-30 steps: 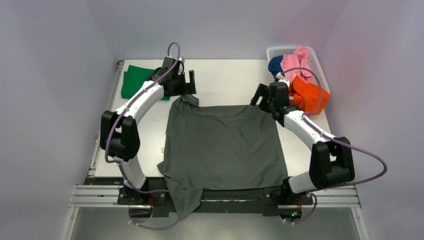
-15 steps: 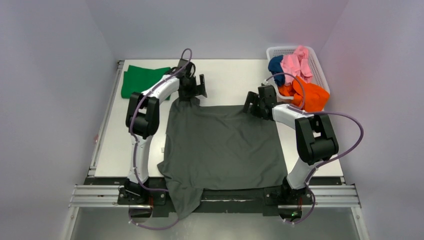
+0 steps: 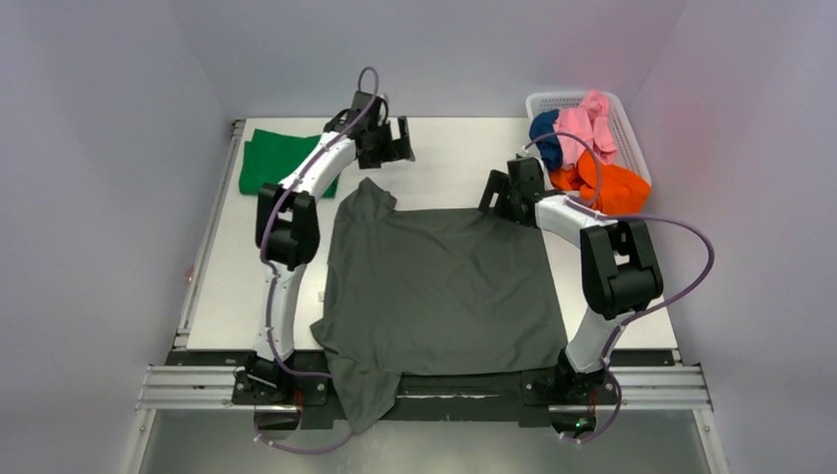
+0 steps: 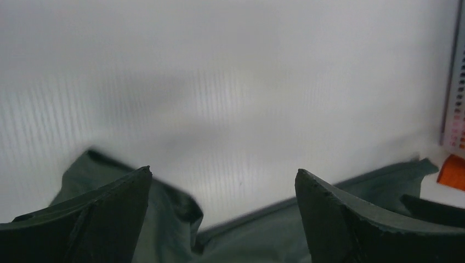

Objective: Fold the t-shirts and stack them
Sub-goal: Flatten out the tshirt

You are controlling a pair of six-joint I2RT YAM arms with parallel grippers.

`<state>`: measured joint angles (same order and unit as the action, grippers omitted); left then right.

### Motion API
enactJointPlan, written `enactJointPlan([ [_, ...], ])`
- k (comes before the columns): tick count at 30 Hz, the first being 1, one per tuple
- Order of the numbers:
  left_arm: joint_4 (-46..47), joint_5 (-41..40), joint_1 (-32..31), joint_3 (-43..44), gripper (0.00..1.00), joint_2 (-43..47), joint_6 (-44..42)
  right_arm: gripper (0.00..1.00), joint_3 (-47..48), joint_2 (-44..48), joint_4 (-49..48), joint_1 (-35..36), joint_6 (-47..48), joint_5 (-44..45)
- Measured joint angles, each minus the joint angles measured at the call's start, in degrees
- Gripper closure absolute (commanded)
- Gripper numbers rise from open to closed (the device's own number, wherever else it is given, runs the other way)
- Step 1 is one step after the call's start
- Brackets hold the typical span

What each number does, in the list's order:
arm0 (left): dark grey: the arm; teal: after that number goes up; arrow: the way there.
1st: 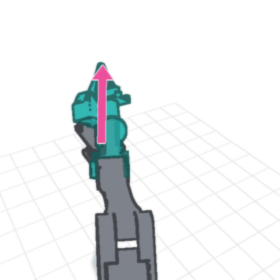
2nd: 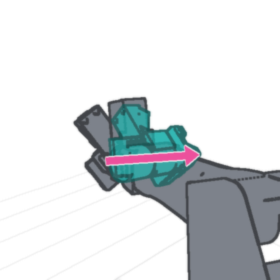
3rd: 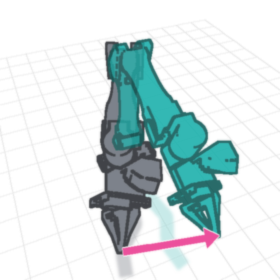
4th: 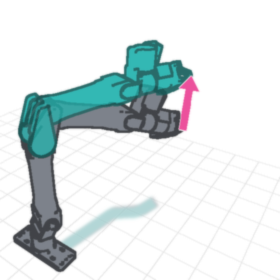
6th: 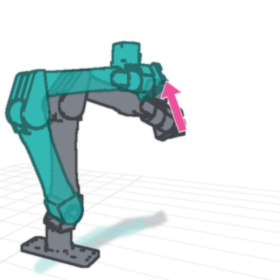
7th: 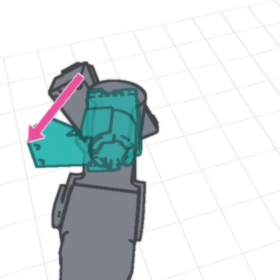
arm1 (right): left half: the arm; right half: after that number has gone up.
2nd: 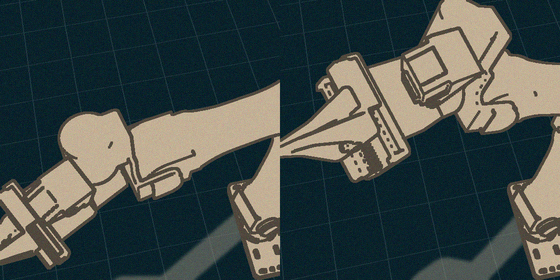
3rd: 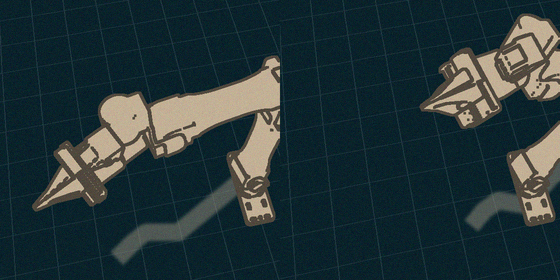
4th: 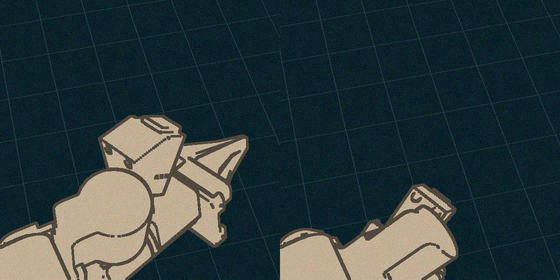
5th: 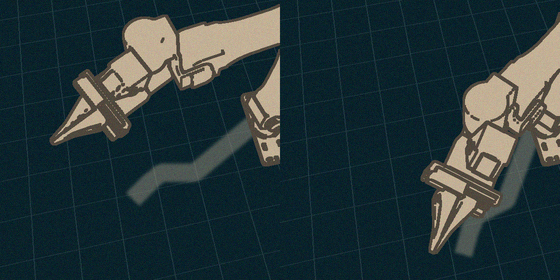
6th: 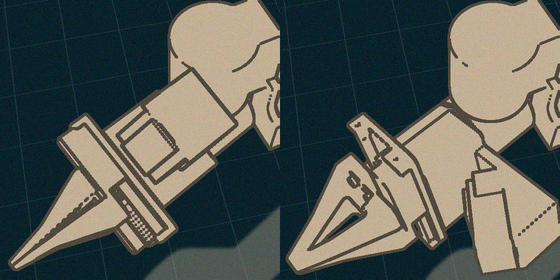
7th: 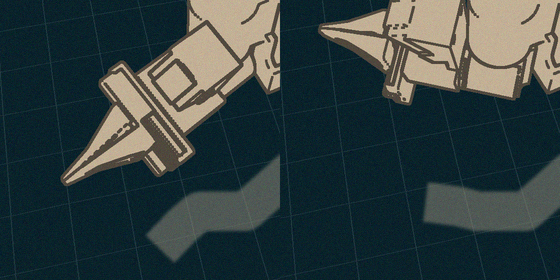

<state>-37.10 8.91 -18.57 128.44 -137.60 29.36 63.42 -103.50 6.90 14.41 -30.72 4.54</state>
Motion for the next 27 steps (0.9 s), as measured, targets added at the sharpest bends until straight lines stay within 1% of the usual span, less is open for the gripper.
enactJointPlan([
  [2,1.5,-1.4,-0.2,-11.8,0.00,7.5,0.0,0.16,-0.9,2.3,0.9,0.2,0.3,0.7],
  [5,3.2,-4.3,-0.7,-32.7,0.00,22.8,0.1,0.16,-3.1,6.6,2.6,1.1,0.4,2.6],
  [8,4.3,-7.8,-3.0,-48.4,0.00,37.7,0.2,0.15,-6.1,10.4,4.5,4.0,0.2,5.1],
  [11,4.9,-11.5,-8.1,-57.8,0.00,47.4,1.1,0.15,-9.6,12.8,6.7,8.2,-0.8,6.8],
  [14,5.4,-12.6,-12.8,-64.7,0.00,49.8,2.7,0.15,-14.0,14.3,8.9,11.1,-2.4,7.1],
  [17,4.4,-13.6,-13.7,-68.7,0.00,47.4,4.2,0.15,-17.0,15.2,9.6,11.4,-3.7,7.8],
  [21,3.9,-14.8,-13.2,-68.8,0.00,41.5,5.2,0.14,-17.3,15.1,9.0,11.2,-4.9,7.9],
  [25,2.2,-15.5,-13.1,-63.8,0.00,35.8,5.6,0.14,-14.1,11.8,9.7,11.1,-4.9,9.1],
  [27,0.4,-16.0,-13.0,-59.0,0.00,32.0,5.6,0.14,-11.0,9.0,10.0,10.8,-4.8,9.9],
])
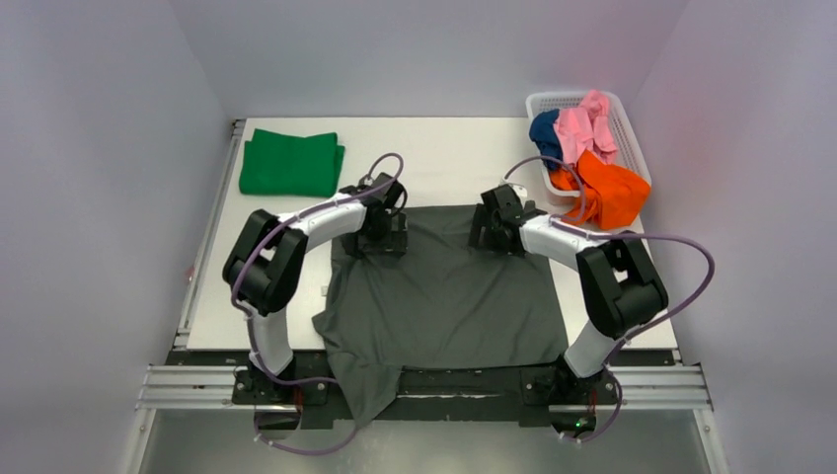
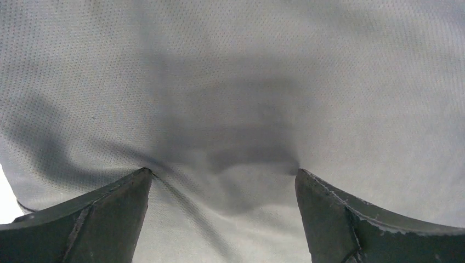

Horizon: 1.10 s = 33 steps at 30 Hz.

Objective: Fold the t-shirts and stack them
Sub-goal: Flatten out the tshirt

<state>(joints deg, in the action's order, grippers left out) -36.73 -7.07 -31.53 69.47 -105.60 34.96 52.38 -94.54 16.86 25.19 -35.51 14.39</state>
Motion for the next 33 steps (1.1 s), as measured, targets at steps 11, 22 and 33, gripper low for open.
enactJointPlan([
  [11,-8.6,3.3,5.5,25.4,0.00,-16.9,-0.7,0.14,16.5,-13.4,0.3,-7.8,1.0,-3.5],
  [22,-11.4,10.0,9.2,35.8,0.00,-22.9,-3.0,0.14,32.3,-24.6,2.0,-10.9,3.2,-6.1],
  [33,-14.6,16.6,12.7,51.4,0.00,-32.1,-2.9,0.14,32.8,-24.8,2.0,-11.1,4.1,-7.0],
])
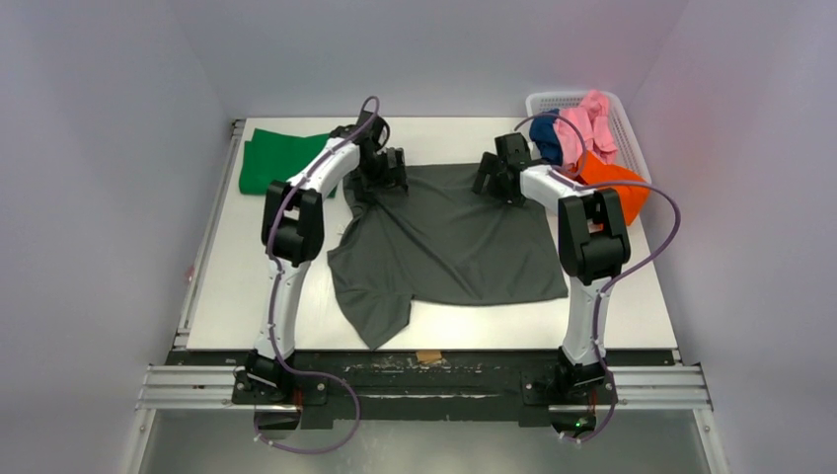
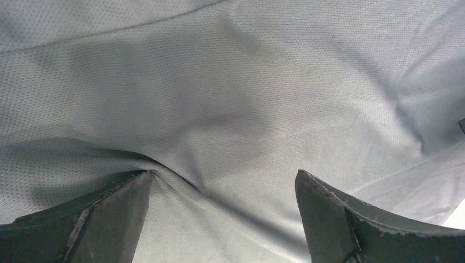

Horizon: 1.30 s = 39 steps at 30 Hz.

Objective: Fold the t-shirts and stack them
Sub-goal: Flatten out the tshirt, then grab the side of the flattened tshirt closest away from the robot with both arms

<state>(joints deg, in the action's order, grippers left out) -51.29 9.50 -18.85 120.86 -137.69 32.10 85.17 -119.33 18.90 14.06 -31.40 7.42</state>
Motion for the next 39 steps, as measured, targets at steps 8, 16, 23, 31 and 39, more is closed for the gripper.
enactJointPlan([
  [8,-0.7,0.9,1.6,3.7,0.00,-1.6,-0.2,0.13,2.1,-1.3,-0.1,-1.1,0.6,-1.5],
  [16,5.6,-0.7,0.6,-17.2,0.00,14.5,-0.2,0.10,-7.7,7.3,-1.1,-0.9,1.1,-2.5],
  [23,11.1,-8.5,-8.8,-45.1,0.00,47.1,1.6,0.08,-24.4,30.1,-2.8,0.4,0.2,-3.1],
  [31,9.2,-15.5,-23.5,-71.8,0.13,63.7,10.4,0.02,-41.6,48.3,-2.1,0.5,-5.0,1.0],
  [39,8.3,-15.8,-31.8,-83.3,0.42,66.9,17.7,0.03,-45.1,56.7,-0.2,0.5,-8.0,8.0],
])
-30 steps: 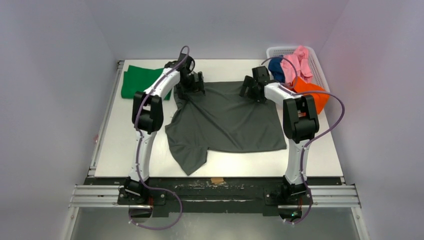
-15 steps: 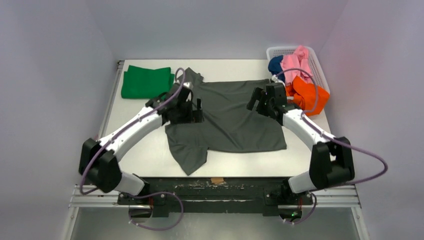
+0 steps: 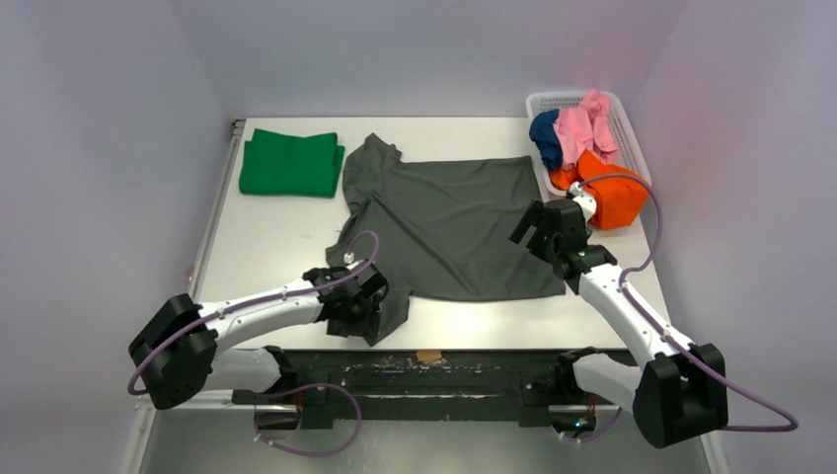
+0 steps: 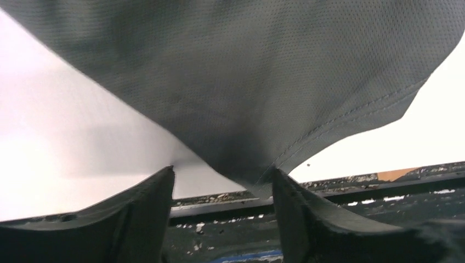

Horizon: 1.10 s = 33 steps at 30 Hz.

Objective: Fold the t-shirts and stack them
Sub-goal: Grab the side of the flattened tshirt closest away from the robot with both arms

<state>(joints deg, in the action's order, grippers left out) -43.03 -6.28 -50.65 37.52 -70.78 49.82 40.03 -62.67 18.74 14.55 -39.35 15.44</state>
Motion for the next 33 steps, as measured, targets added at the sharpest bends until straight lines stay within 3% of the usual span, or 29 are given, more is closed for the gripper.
enactJointPlan([
  [5,2.4,1.5,0.0,0.9,0.52,-4.4,0.2,0.01,0.0,-1.1,1.2,0.0,-1.0,3.2],
  [7,2.8,1.9,0.0,1.9,0.68,-6.0,0.0,0.01,0.0,-1.5,1.9,0.0,-1.8,4.6],
  [9,2.9,2.1,0.0,2.5,0.98,-7.1,-0.3,0.01,-0.2,-1.5,2.8,-0.2,-2.8,6.3],
  [10,3.1,2.2,0.0,2.6,1.00,-7.4,-0.5,0.01,-0.5,-1.4,3.3,-0.3,-3.5,7.3],
  [20,4.8,1.7,-0.1,0.8,1.00,-5.2,0.4,0.09,-7.8,2.4,5.3,-4.2,-8.7,10.7],
  [25,3.7,0.0,-0.1,-1.9,1.00,-0.9,0.6,0.34,-10.5,3.2,6.3,-5.2,-10.1,10.4],
  [31,1.9,-0.7,-0.1,-3.4,1.00,2.7,0.6,0.47,-14.3,0.5,4.2,-6.2,-11.1,9.2],
  [33,1.6,-0.8,-0.1,-3.4,1.00,3.2,0.6,0.56,-13.9,-1.2,2.3,-6.3,-11.1,9.6],
])
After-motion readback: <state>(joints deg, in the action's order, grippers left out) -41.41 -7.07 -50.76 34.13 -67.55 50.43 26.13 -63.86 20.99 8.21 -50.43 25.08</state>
